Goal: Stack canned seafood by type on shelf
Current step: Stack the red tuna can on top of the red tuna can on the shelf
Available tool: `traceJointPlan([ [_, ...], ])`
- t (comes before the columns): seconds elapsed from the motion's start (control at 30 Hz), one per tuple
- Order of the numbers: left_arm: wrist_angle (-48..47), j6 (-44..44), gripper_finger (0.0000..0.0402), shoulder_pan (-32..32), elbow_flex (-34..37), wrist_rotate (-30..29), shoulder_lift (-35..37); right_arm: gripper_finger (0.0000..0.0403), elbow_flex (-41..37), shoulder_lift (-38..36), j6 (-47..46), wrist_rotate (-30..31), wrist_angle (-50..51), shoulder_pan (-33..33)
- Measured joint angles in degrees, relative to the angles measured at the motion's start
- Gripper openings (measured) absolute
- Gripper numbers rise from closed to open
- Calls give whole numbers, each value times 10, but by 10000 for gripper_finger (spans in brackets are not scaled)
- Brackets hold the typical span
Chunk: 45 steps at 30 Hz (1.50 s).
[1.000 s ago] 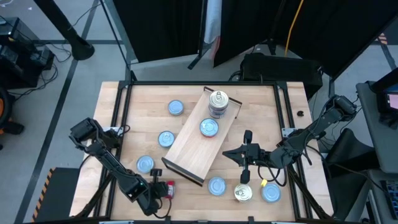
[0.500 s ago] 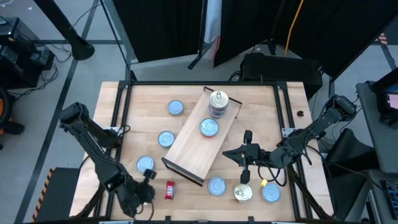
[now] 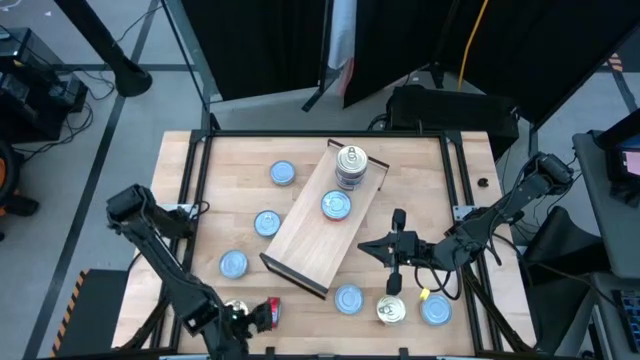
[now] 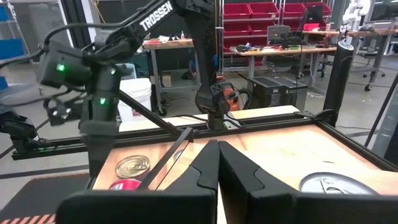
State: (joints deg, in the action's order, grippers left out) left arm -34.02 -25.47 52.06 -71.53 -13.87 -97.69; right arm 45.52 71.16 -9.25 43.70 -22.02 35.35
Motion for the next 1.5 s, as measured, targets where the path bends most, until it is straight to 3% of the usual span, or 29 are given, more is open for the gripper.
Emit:
traceJointPlan([
  [0.1, 2, -84, 332, 1, -5, -34, -21, 0, 0, 0, 7, 0, 0, 0],
  [0.3, -4, -171, 325, -12, -5, -70, -45, 0, 0, 0, 10, 0, 0, 0],
  [0.57, -54, -212, 292, -31, -5, -63, -45, 0, 0, 0, 10, 0, 0, 0],
  [0.77, -28, -242, 272, -35, -5, -28, -46, 0, 0, 0, 11, 0, 0, 0],
  [1.13, -15, -266, 263, -45, -4, -22, -77, 0, 0, 0, 11, 0, 4, 0],
  [1.5, -20, -262, 146, -51, -4, -38, -77, 0, 0, 0, 10, -3, 5, 0],
])
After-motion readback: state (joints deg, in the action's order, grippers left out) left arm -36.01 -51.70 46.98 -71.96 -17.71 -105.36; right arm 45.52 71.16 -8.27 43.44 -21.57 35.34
